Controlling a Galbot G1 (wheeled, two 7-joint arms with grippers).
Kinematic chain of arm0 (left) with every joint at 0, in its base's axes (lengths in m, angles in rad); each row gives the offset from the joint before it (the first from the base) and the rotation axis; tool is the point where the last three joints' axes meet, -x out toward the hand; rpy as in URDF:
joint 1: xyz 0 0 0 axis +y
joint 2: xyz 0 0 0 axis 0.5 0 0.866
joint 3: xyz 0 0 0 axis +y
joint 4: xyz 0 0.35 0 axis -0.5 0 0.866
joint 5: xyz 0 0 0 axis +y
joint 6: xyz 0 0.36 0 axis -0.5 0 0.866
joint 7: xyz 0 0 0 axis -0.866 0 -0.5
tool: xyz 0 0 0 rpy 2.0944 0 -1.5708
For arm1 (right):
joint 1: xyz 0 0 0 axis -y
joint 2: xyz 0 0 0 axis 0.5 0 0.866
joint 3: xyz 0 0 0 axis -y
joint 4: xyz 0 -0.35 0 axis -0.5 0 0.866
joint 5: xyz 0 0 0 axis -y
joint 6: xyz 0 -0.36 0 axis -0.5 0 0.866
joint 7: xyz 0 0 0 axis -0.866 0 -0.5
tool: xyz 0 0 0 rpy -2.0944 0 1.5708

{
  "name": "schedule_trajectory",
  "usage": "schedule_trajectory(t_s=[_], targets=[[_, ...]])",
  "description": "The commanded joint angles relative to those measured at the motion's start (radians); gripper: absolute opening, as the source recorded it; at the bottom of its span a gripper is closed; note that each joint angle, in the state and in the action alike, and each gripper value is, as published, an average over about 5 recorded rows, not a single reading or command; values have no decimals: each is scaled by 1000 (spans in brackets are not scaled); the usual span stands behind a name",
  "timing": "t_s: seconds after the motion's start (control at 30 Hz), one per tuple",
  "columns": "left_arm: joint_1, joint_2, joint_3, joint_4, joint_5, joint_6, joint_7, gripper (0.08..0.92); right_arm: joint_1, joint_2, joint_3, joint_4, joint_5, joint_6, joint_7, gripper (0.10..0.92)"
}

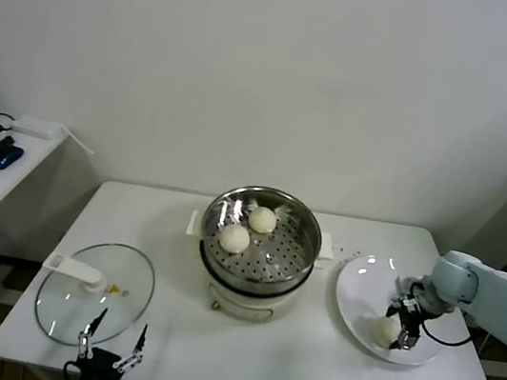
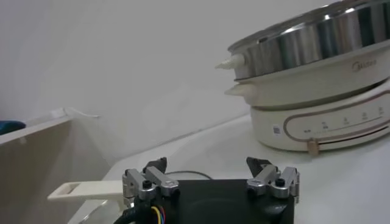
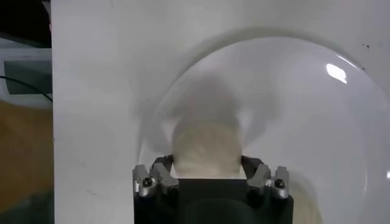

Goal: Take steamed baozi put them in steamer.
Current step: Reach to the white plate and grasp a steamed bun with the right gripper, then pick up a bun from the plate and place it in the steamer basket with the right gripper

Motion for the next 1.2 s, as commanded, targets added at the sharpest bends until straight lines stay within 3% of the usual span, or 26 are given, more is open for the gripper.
schedule_trajectory(t_s=[0.03,0.23,0.4,0.7,0.97,1.2], targets=[[2,2,0,-3,-2,0,0,823,89,-10,-51,39,22,6,-5,653],[6,7,2,-4,1,-1,0,823,464,21,-313,143,138,76,-51,628],[5,12,8,4,2,-5,-2,823,733,137,-436,125,208,308,-142,628],[0,13,19,-5,6,-5,-3,823,868,328,-379,155,362,500,-185,627],[-2,13,10,-3,0,-10,-8,823,812,478,-331,236,161,694,-84,624],[-6,7,8,4,0,-14,-16,823,637,571,-260,145,-116,845,0,619]])
